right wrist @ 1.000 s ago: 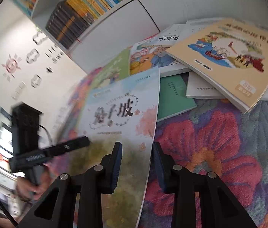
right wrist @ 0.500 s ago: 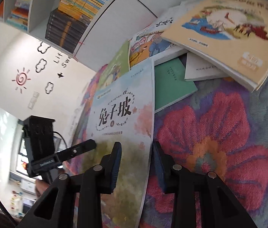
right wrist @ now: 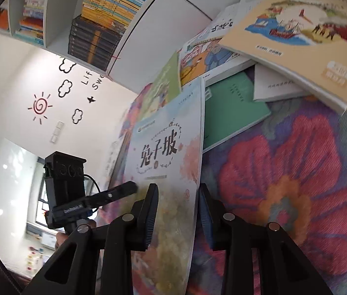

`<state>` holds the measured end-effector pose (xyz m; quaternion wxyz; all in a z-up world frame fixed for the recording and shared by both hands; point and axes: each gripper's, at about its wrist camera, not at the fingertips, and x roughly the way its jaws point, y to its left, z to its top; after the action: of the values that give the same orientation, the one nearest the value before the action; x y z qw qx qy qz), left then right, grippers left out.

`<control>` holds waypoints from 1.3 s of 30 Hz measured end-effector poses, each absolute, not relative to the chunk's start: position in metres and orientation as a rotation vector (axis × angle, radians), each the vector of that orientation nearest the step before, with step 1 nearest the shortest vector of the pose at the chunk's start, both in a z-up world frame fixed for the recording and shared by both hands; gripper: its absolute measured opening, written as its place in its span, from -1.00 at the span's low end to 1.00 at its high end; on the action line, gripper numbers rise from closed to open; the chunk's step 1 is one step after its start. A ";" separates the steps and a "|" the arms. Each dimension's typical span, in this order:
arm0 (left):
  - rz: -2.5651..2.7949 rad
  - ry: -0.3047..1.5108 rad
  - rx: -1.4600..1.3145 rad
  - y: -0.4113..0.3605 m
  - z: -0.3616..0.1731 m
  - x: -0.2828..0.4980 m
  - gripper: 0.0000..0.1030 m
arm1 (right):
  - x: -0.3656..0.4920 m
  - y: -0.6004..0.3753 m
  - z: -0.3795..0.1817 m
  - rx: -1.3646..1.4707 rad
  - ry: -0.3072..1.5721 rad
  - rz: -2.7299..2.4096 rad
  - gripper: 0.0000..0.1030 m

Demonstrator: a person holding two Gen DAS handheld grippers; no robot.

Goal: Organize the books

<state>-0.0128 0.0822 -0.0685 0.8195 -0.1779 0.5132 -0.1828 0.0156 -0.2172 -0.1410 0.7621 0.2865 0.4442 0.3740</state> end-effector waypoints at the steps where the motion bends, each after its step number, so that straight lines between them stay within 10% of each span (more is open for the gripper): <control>1: -0.374 1.091 -0.351 0.080 -0.066 -0.014 -0.40 | 0.015 -0.214 -0.140 0.603 0.979 0.804 -0.45; 39: -0.316 0.916 -0.272 0.148 0.024 -0.043 -0.43 | -0.015 -0.140 -0.034 0.481 0.839 0.960 -0.52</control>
<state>-0.0427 0.1478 0.0245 0.8759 -0.1305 0.4391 -0.1516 -0.0149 -0.1396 -0.0341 0.7768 0.2223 0.3876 0.4436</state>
